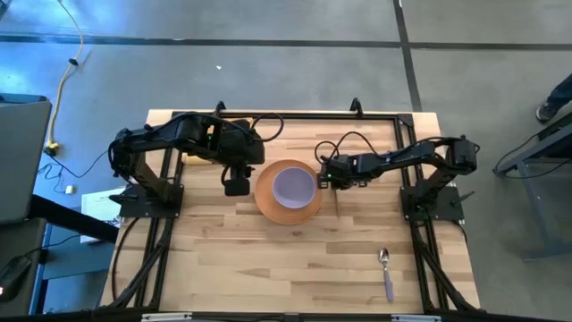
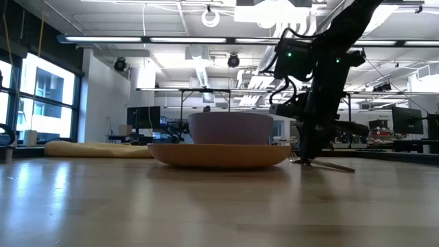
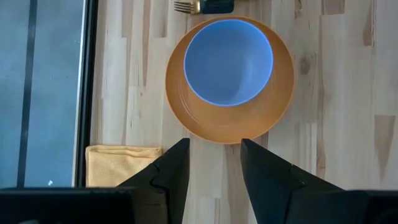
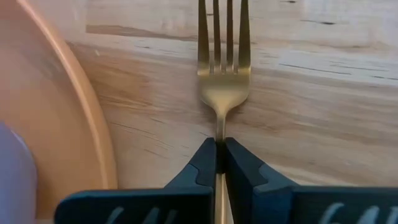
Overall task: Set table place
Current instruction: Move the gold fork to the right of the orange plate, then put the purple spoon on the purple bowl
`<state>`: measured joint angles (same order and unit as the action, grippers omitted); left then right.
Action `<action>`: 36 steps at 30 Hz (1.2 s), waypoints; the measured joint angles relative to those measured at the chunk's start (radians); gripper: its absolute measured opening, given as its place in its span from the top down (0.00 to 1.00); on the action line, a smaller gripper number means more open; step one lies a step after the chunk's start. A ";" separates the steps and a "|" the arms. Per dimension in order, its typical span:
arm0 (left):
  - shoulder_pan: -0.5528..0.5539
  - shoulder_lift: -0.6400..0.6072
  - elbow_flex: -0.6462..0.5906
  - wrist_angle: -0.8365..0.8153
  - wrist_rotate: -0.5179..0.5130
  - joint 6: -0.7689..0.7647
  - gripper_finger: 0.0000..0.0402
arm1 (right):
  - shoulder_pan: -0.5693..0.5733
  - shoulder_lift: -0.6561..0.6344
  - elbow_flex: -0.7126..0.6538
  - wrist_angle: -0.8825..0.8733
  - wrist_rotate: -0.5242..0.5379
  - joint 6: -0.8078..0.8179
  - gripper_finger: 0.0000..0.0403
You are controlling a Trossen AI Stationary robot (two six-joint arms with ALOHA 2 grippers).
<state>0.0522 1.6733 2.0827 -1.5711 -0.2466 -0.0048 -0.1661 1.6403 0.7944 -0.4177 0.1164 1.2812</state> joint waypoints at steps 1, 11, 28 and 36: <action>0.000 0.000 0.000 0.000 0.000 0.000 0.68 | 0.000 0.007 0.000 0.003 -0.001 0.000 1.00; 0.000 0.000 0.000 0.000 0.001 0.000 0.68 | 0.000 0.009 -0.002 0.014 -0.003 0.020 0.97; 0.000 0.000 0.000 0.000 0.002 0.000 0.68 | -0.023 -0.083 -0.007 -0.017 -0.025 0.054 0.77; 0.000 0.000 0.000 0.000 0.005 0.000 0.68 | 0.005 -0.306 -0.006 -0.194 -0.106 0.017 0.77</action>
<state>0.0521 1.6733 2.0827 -1.5711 -0.2417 -0.0048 -0.1608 1.3343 0.7879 -0.6115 0.0102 1.2983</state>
